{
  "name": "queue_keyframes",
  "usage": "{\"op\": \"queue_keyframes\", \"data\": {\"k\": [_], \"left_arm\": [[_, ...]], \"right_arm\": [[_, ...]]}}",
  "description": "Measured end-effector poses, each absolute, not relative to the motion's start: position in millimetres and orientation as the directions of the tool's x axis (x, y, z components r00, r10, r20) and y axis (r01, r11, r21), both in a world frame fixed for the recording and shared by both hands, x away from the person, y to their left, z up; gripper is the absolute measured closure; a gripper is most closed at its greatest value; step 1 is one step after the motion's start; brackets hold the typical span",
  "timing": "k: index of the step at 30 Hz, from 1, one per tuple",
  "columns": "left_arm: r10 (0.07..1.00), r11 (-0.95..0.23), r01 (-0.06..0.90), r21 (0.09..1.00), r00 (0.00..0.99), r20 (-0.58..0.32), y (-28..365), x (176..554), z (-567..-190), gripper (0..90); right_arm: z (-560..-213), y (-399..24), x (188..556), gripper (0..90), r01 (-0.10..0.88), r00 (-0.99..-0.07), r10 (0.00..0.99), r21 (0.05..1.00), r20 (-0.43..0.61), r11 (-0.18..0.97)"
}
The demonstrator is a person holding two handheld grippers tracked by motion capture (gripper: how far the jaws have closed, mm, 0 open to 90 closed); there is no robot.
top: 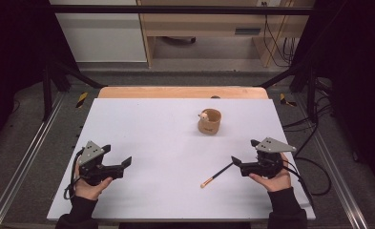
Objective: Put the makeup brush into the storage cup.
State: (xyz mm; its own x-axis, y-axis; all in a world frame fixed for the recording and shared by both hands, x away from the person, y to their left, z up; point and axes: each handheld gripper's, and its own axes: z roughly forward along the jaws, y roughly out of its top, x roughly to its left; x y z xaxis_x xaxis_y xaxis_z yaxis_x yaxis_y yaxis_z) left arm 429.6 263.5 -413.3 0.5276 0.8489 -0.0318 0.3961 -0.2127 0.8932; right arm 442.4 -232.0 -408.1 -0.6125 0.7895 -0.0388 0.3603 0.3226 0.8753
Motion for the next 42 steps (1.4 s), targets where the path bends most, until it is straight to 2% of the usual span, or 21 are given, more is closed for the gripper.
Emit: {"op": "queue_keyframes", "data": {"k": [18, 42], "left_arm": [[0.851, -0.22, 0.406, 0.887, 0.524, -0.028, 263, 431, -416, 9.1], [0.846, -0.235, 0.398, 0.887, 0.533, -0.015, 261, 430, -415, 9.1]], "right_arm": [[-426, -214, 449, 13.8, 0.392, -0.666, 0.744, 0.826, -0.049, 0.405], [-453, -192, 452, 16.8, 0.41, -0.749, 0.662, 0.758, -0.038, 0.507]]}}
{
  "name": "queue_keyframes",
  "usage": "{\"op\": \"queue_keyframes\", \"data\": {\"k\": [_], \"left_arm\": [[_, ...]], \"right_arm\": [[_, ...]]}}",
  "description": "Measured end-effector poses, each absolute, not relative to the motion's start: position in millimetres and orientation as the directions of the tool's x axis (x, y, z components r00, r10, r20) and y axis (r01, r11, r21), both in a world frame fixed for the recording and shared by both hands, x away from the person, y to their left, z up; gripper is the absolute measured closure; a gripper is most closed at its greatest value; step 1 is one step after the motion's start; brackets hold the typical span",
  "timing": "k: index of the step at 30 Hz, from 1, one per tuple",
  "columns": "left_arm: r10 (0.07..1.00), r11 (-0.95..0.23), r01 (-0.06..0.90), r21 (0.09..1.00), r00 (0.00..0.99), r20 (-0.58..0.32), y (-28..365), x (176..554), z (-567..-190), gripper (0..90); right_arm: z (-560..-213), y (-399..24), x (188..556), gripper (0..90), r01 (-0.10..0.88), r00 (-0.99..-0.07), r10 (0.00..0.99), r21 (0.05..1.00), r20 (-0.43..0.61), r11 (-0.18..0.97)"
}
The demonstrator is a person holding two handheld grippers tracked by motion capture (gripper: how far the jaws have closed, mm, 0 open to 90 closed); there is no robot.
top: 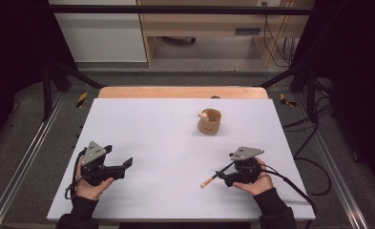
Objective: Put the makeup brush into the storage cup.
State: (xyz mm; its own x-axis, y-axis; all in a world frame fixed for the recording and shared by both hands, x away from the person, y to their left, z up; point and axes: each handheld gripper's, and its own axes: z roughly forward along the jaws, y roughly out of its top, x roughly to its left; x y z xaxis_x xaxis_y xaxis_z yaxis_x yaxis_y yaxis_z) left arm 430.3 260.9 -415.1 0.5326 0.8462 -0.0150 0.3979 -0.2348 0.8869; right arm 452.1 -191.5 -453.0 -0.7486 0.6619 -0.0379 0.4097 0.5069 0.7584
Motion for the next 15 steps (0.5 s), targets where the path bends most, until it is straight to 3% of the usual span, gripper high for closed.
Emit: {"op": "queue_keyframes", "data": {"k": [15], "left_arm": [[0.846, -0.235, 0.397, 0.887, 0.533, -0.014, 261, 430, -415, 9.1]], "right_arm": [[-467, -184, 454, 22.2, 0.418, -0.777, 0.628, 0.712, -0.042, 0.565]]}}
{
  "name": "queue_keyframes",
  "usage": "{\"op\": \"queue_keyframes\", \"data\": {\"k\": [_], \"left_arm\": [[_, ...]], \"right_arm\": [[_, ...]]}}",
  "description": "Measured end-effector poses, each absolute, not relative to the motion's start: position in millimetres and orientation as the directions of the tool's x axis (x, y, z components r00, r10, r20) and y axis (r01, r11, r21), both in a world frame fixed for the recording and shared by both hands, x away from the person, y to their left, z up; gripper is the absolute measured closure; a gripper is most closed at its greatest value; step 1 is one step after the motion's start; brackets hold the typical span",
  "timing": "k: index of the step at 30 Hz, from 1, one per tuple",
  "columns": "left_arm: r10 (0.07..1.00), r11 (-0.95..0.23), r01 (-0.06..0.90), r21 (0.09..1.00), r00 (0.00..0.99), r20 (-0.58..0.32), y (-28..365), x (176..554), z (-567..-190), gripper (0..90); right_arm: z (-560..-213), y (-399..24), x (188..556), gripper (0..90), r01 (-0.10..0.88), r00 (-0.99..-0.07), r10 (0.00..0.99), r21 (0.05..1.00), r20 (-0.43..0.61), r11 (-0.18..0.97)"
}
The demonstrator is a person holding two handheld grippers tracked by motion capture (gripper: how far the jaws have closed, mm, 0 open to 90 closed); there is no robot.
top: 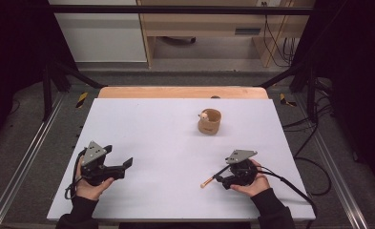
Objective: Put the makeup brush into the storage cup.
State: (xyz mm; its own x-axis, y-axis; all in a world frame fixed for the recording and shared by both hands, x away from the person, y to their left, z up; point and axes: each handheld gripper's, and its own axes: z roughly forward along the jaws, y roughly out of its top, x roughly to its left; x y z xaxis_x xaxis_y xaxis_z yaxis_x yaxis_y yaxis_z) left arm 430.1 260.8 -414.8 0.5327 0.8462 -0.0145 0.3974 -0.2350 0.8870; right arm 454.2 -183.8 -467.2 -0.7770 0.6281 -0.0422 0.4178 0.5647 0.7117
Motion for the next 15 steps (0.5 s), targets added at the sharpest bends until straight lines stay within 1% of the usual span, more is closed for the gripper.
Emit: {"op": "queue_keyframes", "data": {"k": [7, 14, 15], "left_arm": [[0.846, -0.238, 0.399, 0.885, 0.533, -0.013, 260.5, 430.7, -415.8, 9.1], [0.846, -0.24, 0.4, 0.885, 0.533, -0.012, 260.2, 430.8, -416.2, 9.3], [0.846, -0.24, 0.4, 0.885, 0.533, -0.012, 260.2, 430.8, -416.2, 9.3]], "right_arm": [[-473.6, -181.0, 455.8, 26.3, 0.414, -0.786, 0.617, 0.7, -0.048, 0.582], [-476.1, -180.4, 456.0, 34.8, 0.416, -0.79, 0.611, 0.686, -0.053, 0.597], [-476.1, -180.4, 456.0, 34.8, 0.416, -0.79, 0.611, 0.686, -0.053, 0.597]]}}
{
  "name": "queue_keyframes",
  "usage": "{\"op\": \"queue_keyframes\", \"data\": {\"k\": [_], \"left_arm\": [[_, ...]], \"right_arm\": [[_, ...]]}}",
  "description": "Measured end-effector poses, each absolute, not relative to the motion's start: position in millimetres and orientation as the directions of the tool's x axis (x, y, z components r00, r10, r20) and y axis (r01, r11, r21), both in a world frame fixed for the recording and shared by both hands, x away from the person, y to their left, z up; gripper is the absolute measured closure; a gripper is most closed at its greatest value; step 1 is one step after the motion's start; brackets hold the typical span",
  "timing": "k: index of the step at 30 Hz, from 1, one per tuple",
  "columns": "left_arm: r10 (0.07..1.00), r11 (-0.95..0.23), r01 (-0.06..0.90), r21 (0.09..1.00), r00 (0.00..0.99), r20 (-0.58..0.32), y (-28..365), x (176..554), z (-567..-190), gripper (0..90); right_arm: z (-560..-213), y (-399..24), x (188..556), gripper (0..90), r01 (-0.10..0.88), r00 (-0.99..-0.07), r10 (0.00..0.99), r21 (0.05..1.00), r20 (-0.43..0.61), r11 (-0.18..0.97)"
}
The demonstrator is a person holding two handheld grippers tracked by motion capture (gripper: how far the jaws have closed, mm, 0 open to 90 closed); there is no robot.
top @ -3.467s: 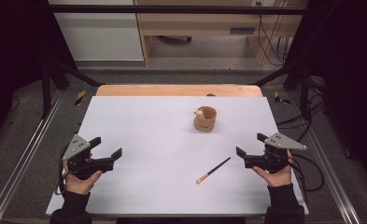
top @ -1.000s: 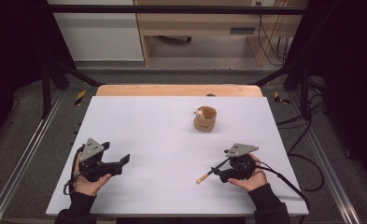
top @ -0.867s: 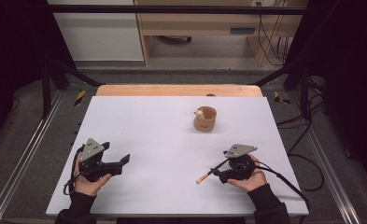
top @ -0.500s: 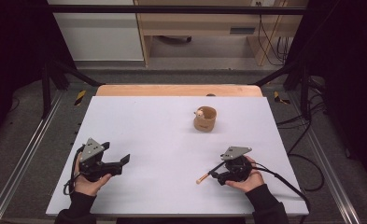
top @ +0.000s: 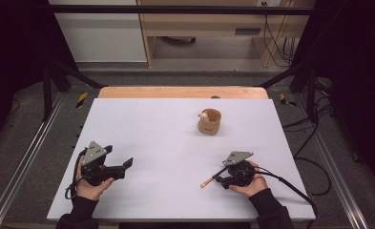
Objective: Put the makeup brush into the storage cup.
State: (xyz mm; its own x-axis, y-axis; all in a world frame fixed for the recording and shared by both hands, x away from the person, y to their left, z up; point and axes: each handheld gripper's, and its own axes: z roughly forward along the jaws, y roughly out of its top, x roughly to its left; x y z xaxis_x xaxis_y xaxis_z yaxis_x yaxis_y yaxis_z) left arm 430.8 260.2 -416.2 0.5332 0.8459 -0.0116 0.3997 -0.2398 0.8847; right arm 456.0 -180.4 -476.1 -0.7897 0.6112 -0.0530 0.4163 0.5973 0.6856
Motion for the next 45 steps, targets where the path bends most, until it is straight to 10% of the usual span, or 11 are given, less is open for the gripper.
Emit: {"op": "queue_keyframes", "data": {"k": [45], "left_arm": [[0.845, -0.241, 0.402, 0.883, 0.534, -0.012, 260.9, 430.8, -416.7, 10.0]], "right_arm": [[-468.2, -186.2, 453.1, 81.6, 0.503, -0.76, 0.65, 0.617, -0.018, 0.606]]}}
